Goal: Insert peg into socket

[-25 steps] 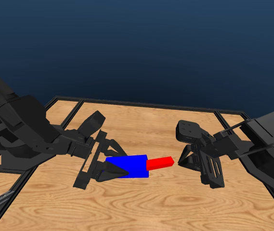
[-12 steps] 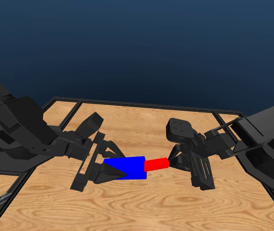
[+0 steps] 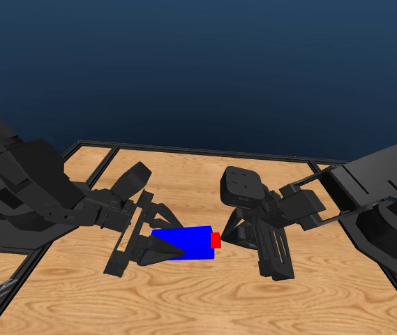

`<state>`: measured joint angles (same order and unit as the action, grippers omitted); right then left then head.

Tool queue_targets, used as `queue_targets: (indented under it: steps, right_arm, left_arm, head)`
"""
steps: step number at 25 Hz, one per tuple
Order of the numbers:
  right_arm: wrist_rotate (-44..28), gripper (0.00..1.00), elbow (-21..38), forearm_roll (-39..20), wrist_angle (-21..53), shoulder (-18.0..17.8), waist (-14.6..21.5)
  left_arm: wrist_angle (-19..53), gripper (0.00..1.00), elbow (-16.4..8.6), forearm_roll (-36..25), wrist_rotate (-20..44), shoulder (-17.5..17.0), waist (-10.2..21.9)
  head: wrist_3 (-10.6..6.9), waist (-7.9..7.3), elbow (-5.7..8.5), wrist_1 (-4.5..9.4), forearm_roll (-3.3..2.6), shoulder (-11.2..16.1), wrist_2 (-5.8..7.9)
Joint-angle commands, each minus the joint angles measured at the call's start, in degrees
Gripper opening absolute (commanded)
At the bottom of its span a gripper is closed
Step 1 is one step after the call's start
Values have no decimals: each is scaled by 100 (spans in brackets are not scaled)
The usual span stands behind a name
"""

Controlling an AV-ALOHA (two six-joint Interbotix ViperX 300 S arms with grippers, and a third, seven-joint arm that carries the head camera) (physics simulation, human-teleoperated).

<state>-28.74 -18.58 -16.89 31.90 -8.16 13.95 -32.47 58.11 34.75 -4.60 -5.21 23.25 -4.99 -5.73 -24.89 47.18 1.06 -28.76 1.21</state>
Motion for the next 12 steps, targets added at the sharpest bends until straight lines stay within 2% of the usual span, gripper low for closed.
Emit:
queue_targets:
  steps: [1,5,8,9,12]
  right_arm:
    - [58,0,217,0,-91,2,-21]
    - [138,0,232,104,-170,-77,-58]
    - [-1,0,12,188,-344,49,-119]
    - [-96,0,-192,219,-553,170,-175]
    - [-335,0,-1020,717,-1962,660,-318]
  left_arm:
    - [-235,0,-57,-22,26,-54,23]
    - [-245,0,-59,89,-18,-84,55]
    - [-230,0,26,32,62,-23,60]
    - [-270,0,-83,32,82,-94,58]
    - [-260,0,-24,22,81,-28,170]
  head:
    - [4,-22,102,-56,10,-65,-5]
    - [-3,-37,102,-59,14,-63,-7]
    - [-4,-48,105,-61,16,-68,-4]
    - [-7,-52,108,-77,17,-70,-6]
    - [14,-51,121,-119,20,-79,-19]
